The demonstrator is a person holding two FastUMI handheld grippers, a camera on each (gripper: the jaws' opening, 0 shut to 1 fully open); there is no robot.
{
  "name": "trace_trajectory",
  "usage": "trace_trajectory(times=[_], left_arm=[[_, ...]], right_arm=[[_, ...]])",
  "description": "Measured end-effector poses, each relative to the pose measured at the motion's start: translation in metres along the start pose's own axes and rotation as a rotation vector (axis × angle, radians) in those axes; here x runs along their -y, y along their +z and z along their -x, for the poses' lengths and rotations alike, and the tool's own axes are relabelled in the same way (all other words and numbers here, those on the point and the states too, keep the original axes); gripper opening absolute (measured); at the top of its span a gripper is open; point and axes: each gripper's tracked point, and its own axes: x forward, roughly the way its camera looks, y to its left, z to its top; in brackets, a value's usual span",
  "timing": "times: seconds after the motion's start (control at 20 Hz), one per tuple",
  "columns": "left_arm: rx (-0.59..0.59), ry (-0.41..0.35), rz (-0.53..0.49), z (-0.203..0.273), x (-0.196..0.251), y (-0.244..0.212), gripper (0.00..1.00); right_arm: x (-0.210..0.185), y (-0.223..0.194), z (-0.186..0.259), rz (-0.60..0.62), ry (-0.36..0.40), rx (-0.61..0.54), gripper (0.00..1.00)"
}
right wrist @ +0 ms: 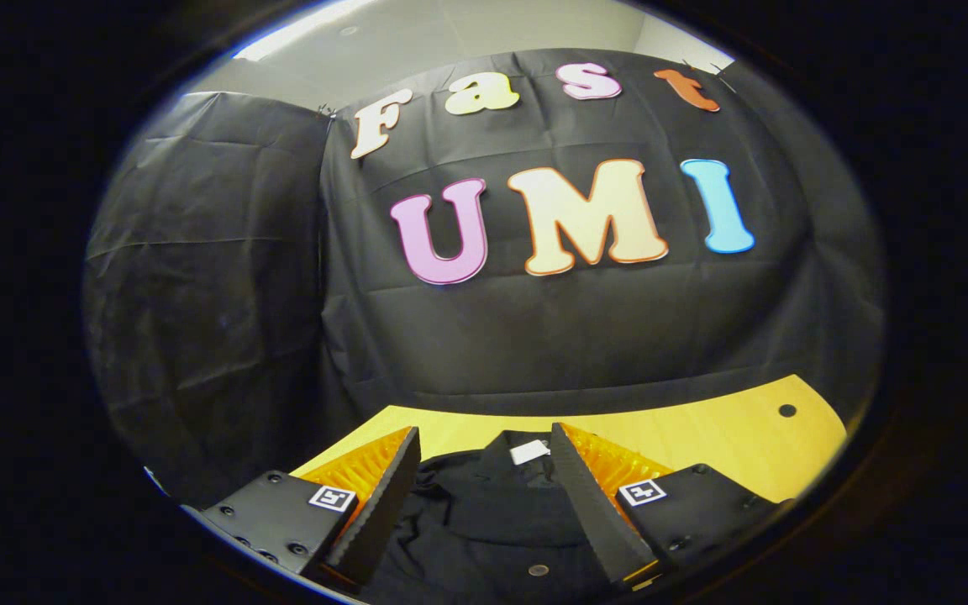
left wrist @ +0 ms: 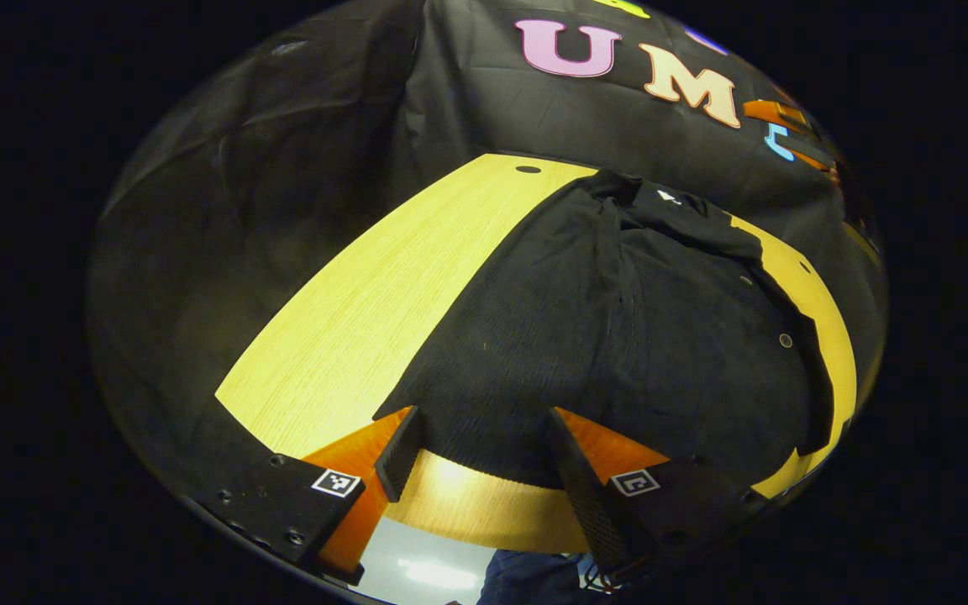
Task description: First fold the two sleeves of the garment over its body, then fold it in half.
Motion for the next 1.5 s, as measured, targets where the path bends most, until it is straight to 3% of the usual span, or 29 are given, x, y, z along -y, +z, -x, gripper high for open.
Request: trace_trajectory(times=[0.1, 0.2, 0.35, 0.5, 0.6, 0.75, 0.95, 1.0, 1.15, 1.5], left_arm=[[0.013, 0.006, 0.008, 0.000, 0.001, 0.001, 0.91], [0.010, -0.008, 0.017, -0.001, 0.004, 0.000, 0.82], [-0.017, -0.026, 0.012, -0.004, 0.017, 0.000, 0.51], [-0.031, -0.066, 0.001, -0.003, 0.024, 0.000, 0.38], [-0.032, -0.090, 0.031, -0.004, 0.027, 0.001, 0.19], [-0.037, -0.128, 0.043, -0.005, 0.031, 0.001, 0.04], [-0.044, -0.154, 0.093, -0.005, 0.030, 0.005, 0.00], [-0.044, -0.151, 0.107, -0.005, 0.031, 0.005, 0.00], [-0.051, -0.115, 0.140, -0.007, 0.030, 0.007, 0.00], [-0.015, -0.143, 0.123, 0.004, 0.057, 0.052, 0.00]], right_arm=[[0.026, 0.000, 0.032, -0.009, -0.046, 0.004, 0.97], [0.053, -0.005, 0.060, -0.007, -0.101, -0.009, 0.94], [0.093, -0.009, 0.105, -0.005, -0.196, -0.025, 0.94], [0.120, -0.011, 0.144, -0.039, -0.258, -0.026, 0.97], [0.134, -0.007, 0.167, -0.063, -0.293, -0.008, 1.00], [0.154, -0.009, 0.196, -0.092, -0.334, -0.001, 0.94], [0.177, -0.020, 0.227, -0.113, -0.380, -0.019, 0.97], [0.182, -0.022, 0.232, -0.116, -0.391, -0.023, 0.94], [0.192, -0.027, 0.245, -0.124, -0.411, -0.029, 0.97], [0.220, -0.043, 0.256, -0.136, -0.441, -0.052, 0.97]])
